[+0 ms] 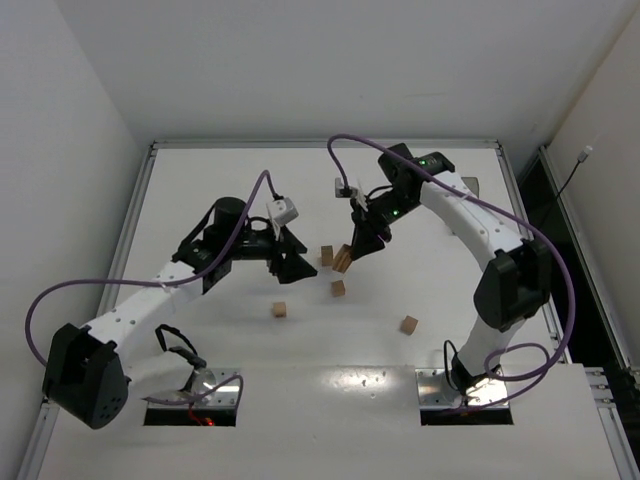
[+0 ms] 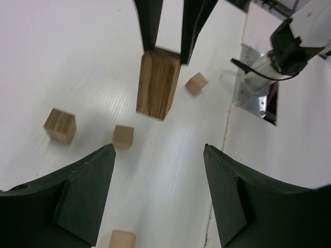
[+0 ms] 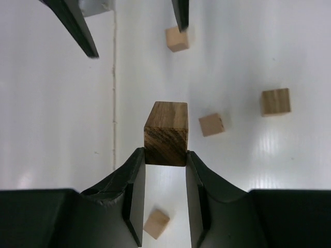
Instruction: Build the wood block tower
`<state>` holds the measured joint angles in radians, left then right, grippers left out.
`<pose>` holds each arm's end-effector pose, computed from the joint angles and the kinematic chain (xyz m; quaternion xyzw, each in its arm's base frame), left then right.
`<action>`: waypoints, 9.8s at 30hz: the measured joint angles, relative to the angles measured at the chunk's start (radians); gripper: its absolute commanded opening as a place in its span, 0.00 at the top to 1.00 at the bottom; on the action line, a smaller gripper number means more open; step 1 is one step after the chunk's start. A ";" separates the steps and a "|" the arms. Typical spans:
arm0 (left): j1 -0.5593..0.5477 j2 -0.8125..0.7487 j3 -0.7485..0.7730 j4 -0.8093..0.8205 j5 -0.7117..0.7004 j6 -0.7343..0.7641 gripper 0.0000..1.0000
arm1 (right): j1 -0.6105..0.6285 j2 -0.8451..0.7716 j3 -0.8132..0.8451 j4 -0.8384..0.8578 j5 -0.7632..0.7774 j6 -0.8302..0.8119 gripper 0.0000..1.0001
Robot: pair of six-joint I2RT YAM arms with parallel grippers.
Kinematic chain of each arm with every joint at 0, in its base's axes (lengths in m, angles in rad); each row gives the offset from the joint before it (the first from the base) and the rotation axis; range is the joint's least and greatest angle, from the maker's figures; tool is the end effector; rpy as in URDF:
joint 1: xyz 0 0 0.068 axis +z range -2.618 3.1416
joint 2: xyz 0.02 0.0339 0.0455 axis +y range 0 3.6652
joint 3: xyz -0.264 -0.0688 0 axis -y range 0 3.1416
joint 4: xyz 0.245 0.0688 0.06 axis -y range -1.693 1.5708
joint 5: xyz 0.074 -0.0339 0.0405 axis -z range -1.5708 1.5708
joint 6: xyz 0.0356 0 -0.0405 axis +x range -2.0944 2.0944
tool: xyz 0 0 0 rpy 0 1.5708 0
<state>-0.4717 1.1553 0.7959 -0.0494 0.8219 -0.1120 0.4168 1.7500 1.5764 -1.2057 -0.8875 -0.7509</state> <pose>0.2144 -0.1387 0.2860 0.3528 0.7147 -0.4646 0.3858 0.2971 0.1617 0.2953 -0.5298 0.7275 0.4071 0.1562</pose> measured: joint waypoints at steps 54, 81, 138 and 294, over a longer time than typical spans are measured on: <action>0.560 0.240 0.196 -0.293 -0.188 0.047 0.26 | 0.195 0.368 0.467 -0.050 0.533 -0.037 1.00; 0.564 0.255 0.196 -0.279 -0.171 0.043 0.26 | 0.195 0.439 0.476 -0.065 0.537 -0.143 1.00; 0.565 0.256 0.196 -0.277 -0.156 0.043 0.26 | 0.207 0.473 0.517 -0.063 0.521 -0.143 1.00; -0.451 0.234 0.417 -0.621 -0.210 0.578 0.20 | -0.344 -0.422 -0.351 0.334 0.890 0.375 0.44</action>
<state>-0.9222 1.3891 1.2129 -0.6708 0.6121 0.4656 0.0731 1.3277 1.2255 -0.8715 0.0029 -0.3759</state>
